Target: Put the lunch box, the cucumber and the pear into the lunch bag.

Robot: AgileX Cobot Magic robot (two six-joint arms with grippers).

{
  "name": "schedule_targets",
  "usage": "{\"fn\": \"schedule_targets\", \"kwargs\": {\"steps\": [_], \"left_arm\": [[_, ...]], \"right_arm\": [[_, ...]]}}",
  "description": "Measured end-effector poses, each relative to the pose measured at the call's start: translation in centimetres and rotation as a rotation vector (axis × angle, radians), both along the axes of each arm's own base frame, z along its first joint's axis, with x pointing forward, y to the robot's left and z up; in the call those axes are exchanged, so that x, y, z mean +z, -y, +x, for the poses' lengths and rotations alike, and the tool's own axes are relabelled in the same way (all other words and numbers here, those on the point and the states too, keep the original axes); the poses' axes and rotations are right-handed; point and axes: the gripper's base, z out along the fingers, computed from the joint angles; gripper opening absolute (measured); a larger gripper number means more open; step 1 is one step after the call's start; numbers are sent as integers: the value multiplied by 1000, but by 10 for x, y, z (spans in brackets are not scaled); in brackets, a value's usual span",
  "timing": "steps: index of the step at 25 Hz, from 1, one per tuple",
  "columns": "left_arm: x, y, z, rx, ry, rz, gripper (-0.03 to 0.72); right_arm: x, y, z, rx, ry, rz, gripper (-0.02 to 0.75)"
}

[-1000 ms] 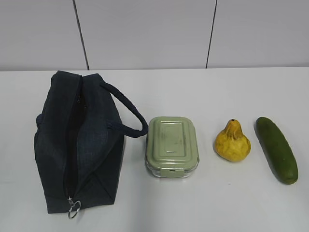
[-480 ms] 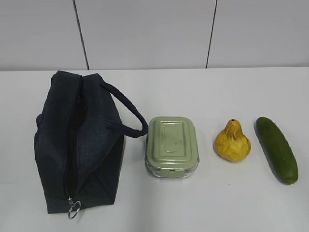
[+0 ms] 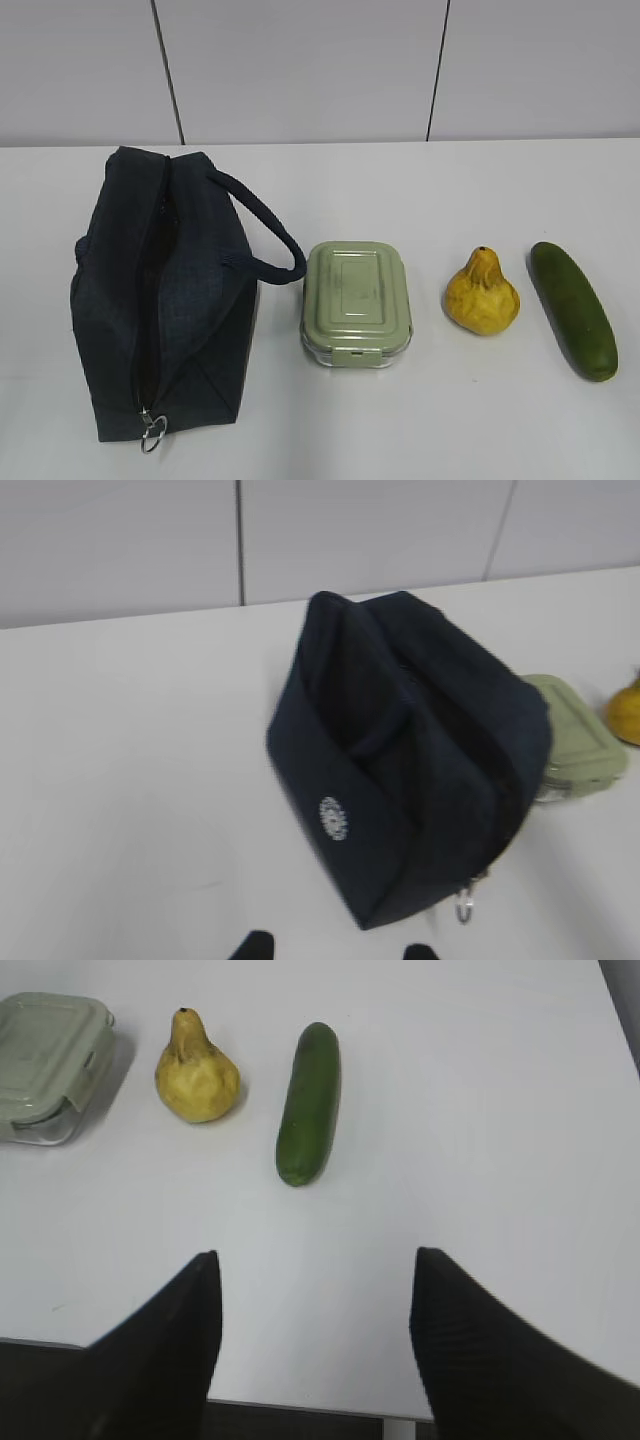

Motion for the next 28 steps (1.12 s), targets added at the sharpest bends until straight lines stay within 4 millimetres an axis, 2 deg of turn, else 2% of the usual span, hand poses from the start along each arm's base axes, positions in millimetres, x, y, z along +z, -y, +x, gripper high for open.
{"fn": "schedule_targets", "kwargs": {"steps": [3, 7, 9, 12, 15, 19, 23, 28], "left_arm": [[26, 13, 23, -120, -85, -32, 261], [51, 41, 68, -233, -157, -69, 306], [54, 51, 89, -240, -178, -62, 314], [46, 63, 116, -233, -231, -48, 323], [36, 73, 137, -253, -267, -7, 344], [20, 81, 163, -238, -319, 3, 386], [14, 72, 185, -217, -326, -66, 390], [9, 60, 210, -208, -329, -260, 379]], "right_arm": [[24, -1, 25, 8, -21, -8, 462], [51, -9, 75, 35, -90, 4, 462], [56, -13, 100, 34, -158, 2, 462], [56, -18, 134, 24, -254, 6, 462], [51, -22, 165, 13, -344, 7, 462], [31, -24, 203, -17, -477, 19, 462], [10, -12, 229, -49, -568, 69, 462], [-10, 0, 254, -54, -593, 153, 462]]}}
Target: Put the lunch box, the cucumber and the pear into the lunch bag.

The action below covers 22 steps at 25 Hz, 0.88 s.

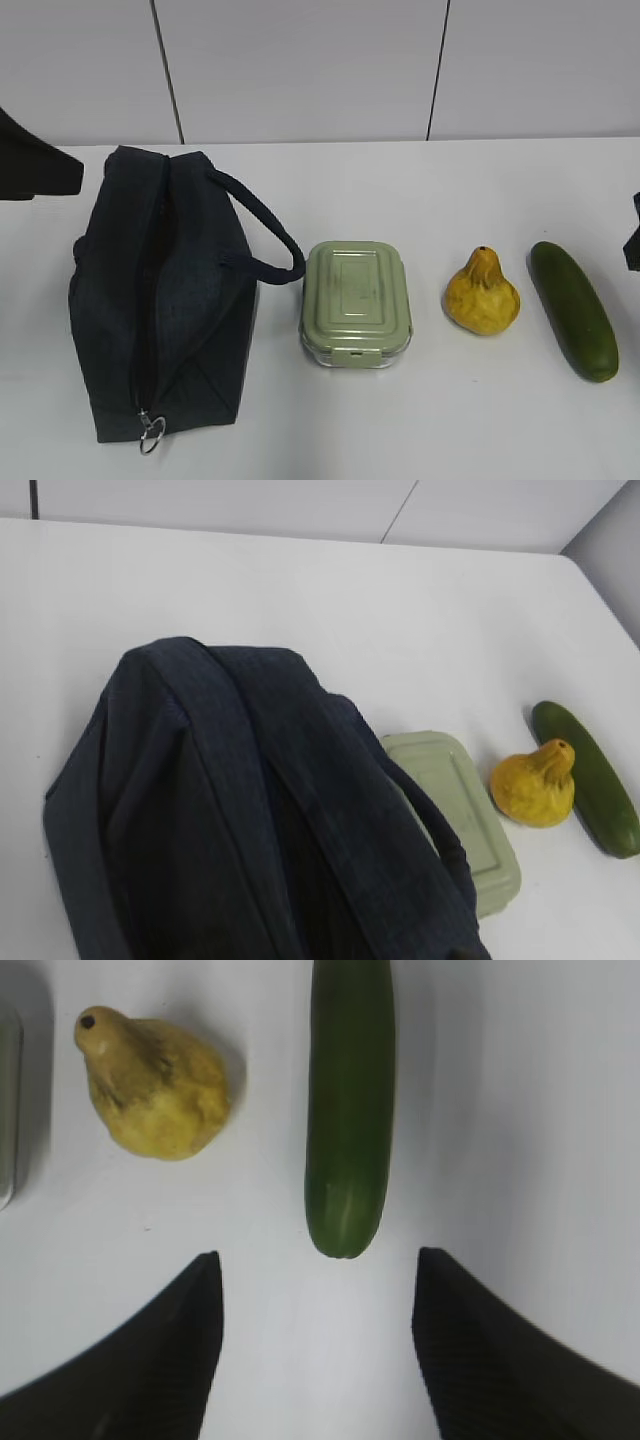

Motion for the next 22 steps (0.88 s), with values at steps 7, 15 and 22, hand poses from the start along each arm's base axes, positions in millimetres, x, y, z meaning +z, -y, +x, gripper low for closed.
{"fn": "schedule_targets", "kwargs": {"steps": [7, 15, 22], "left_arm": [[-7, 0, -6, -56, -96, 6, 379], [-11, -4, -8, -39, -147, 53, 379], [-11, -5, -7, -31, -135, 59, 379]], "right_arm": [[-8, 4, 31, 1, 4, -7, 462], [-22, 5, 58, -5, -25, 4, 462], [-46, 8, 92, -2, -70, -7, 462]]}}
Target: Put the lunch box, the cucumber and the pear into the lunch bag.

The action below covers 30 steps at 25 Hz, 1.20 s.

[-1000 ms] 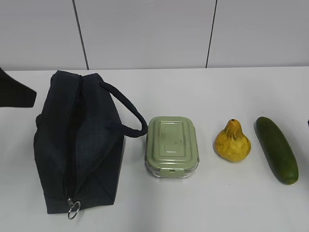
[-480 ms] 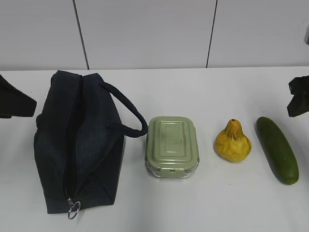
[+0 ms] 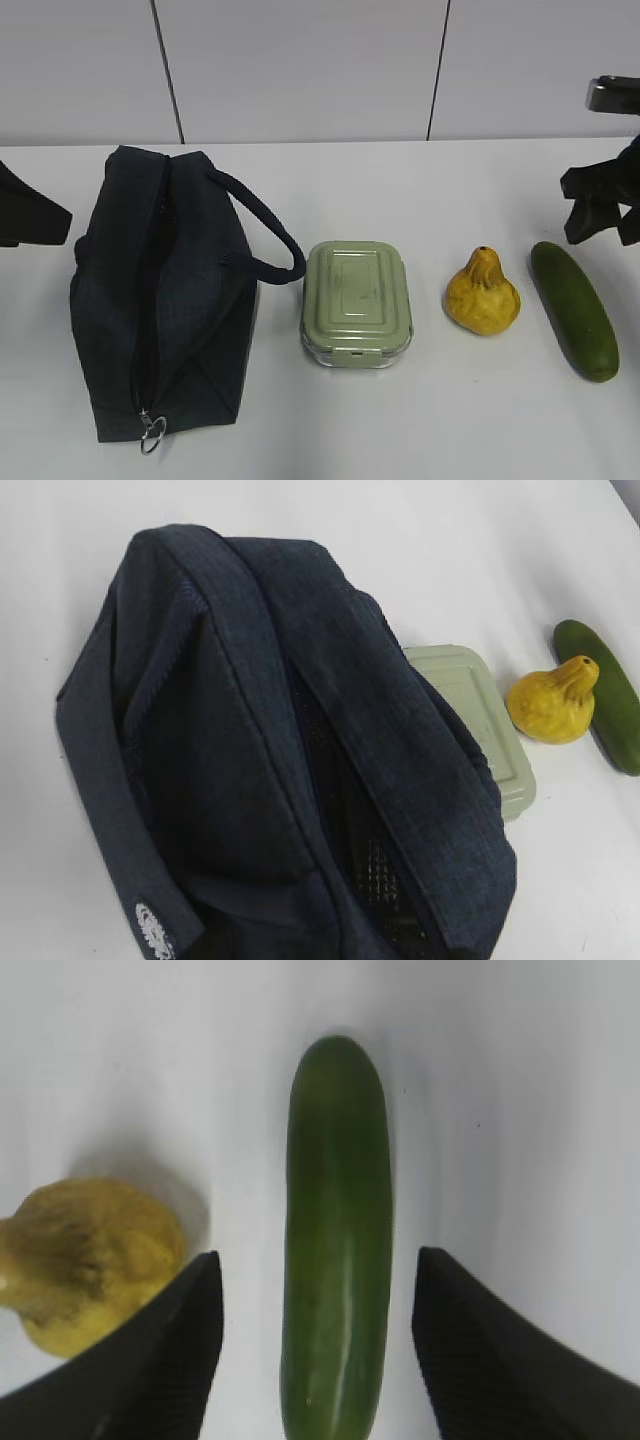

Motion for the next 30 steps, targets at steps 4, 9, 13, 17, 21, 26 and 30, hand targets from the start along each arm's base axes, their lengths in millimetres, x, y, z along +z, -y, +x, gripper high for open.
{"fn": "schedule_targets", "kwargs": {"steps": [4, 9, 13, 17, 21, 26, 30], "left_arm": [[0, 0, 0, 0, 0, 2, 379], [0, -1, 0, -1, 1, 8, 379], [0, -1, 0, -2, 1, 9, 379], [0, -1, 0, 0, 2, 9, 379], [0, -1, 0, 2, 6, 10, 379], [0, -1, 1, 4, 8, 10, 379], [0, -1, 0, 0, -2, 9, 379]], "right_arm": [[-18, 2, 25, 2, -25, -5, 462], [-40, 3, 49, 6, -81, 1, 462], [-52, 5, 60, 19, -116, -13, 462], [-68, 7, 66, 31, -170, -27, 462], [-85, 7, 68, 36, -234, -23, 462], [-94, 7, 66, 42, -273, -20, 376], [-87, 7, 70, 46, -279, -18, 353]]}}
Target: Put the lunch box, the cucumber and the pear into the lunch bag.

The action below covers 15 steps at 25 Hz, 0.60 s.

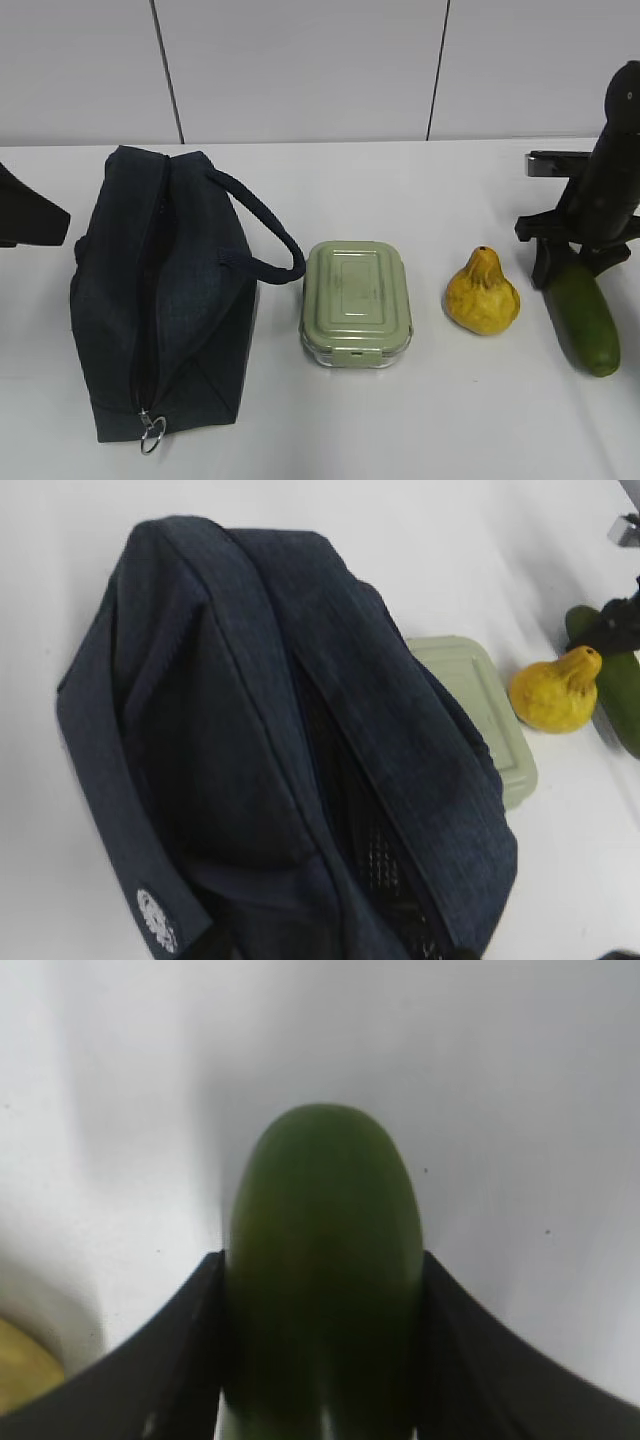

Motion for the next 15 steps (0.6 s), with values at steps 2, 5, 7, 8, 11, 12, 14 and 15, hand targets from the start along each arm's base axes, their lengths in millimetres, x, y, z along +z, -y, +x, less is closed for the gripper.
{"fn": "schedule_targets", "kwargs": {"steps": [2, 5, 7, 8, 11, 12, 14, 15], "left_arm": [[-1, 1, -3, -19, -29, 3, 379], [-3, 1, -7, -48, -69, 14, 379], [-4, 0, -8, -50, -77, 20, 379], [-4, 0, -8, -49, -79, 20, 379], [-4, 0, -8, -45, -80, 19, 379], [-4, 0, -8, -43, -80, 18, 379], [-5, 0, -6, -41, -86, 18, 379], [-7, 0, -5, -41, -95, 18, 379]], "right_arm": [[5, -1, 3, -3, 6, 8, 354], [26, -2, 8, -15, 66, 28, 354], [53, -4, 9, -18, 141, 47, 354], [65, -6, 9, -13, 179, 53, 354], [107, -14, 6, 5, 296, 90, 354], [119, -17, 5, 16, 331, 99, 354], [138, -27, 2, 44, 382, 116, 354], [145, -32, 0, 58, 402, 120, 354]]}}
